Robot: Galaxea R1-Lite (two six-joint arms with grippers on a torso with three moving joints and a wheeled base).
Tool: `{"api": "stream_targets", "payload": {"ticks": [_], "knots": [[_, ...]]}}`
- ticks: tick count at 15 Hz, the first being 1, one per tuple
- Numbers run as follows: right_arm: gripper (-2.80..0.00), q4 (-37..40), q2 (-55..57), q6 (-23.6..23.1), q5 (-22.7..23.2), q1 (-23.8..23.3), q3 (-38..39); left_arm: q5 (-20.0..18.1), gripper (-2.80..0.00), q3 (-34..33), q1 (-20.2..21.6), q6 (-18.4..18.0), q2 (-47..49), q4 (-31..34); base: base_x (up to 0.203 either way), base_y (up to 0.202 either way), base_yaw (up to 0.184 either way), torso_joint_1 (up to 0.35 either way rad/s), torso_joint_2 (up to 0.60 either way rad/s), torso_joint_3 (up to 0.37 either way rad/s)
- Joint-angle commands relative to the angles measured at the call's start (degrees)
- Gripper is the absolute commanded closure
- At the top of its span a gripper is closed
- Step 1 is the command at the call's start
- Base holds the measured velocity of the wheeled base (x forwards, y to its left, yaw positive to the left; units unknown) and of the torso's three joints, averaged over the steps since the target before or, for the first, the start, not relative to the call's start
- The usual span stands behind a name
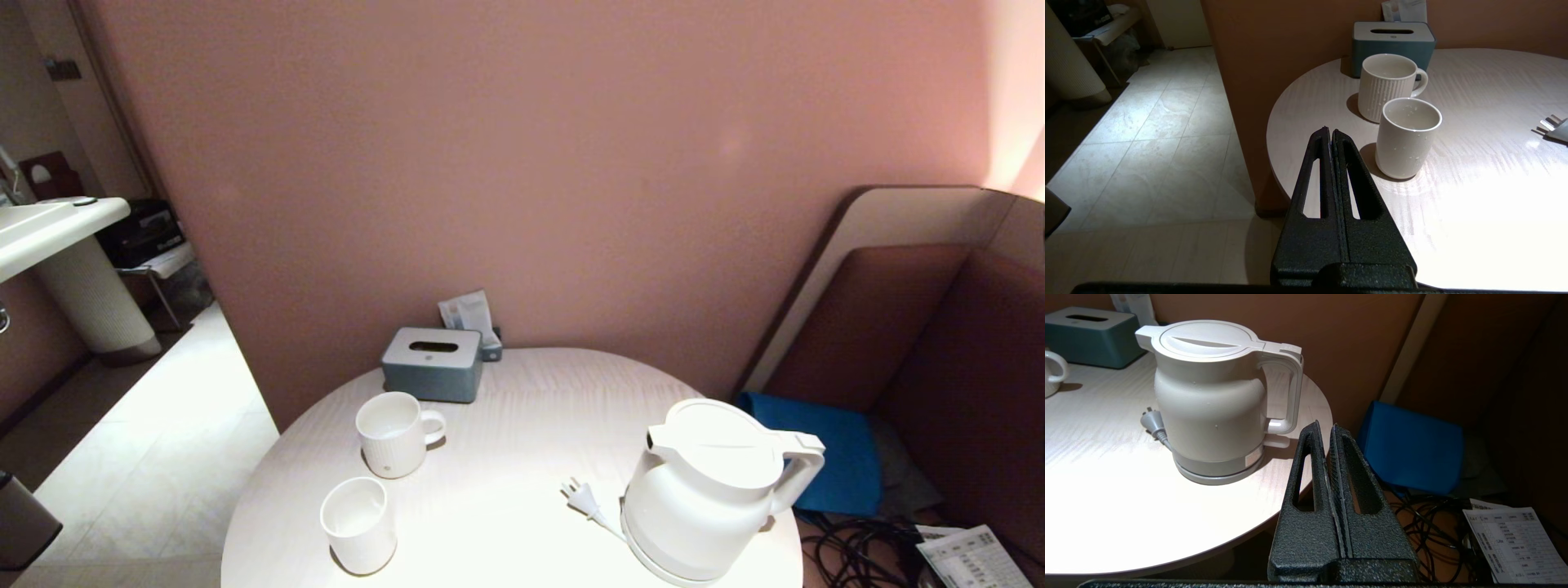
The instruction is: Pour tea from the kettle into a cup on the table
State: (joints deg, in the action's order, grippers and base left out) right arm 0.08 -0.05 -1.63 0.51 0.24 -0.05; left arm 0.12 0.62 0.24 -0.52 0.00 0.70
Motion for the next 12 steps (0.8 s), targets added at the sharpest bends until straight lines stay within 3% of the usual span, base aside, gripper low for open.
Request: {"api": "stream_targets", "payload": {"ticks": [1,12], "knots": [[0.00,0.01,0.05,-0.04,0.02,0.02,0.05,0.05,0.00,-0.01,0.07,-0.13,0.09,0.09,0.000,0.000,0.000,0.000,0.00,0.000],[0.00,0.01,0.05,-0.05,-0.25,0.02,0.05,-0.04,0.00,-0.07,0.11,0.61,0.09,0.01,0.000,0.000,0.000,0.000,0.00,0.000]]}}
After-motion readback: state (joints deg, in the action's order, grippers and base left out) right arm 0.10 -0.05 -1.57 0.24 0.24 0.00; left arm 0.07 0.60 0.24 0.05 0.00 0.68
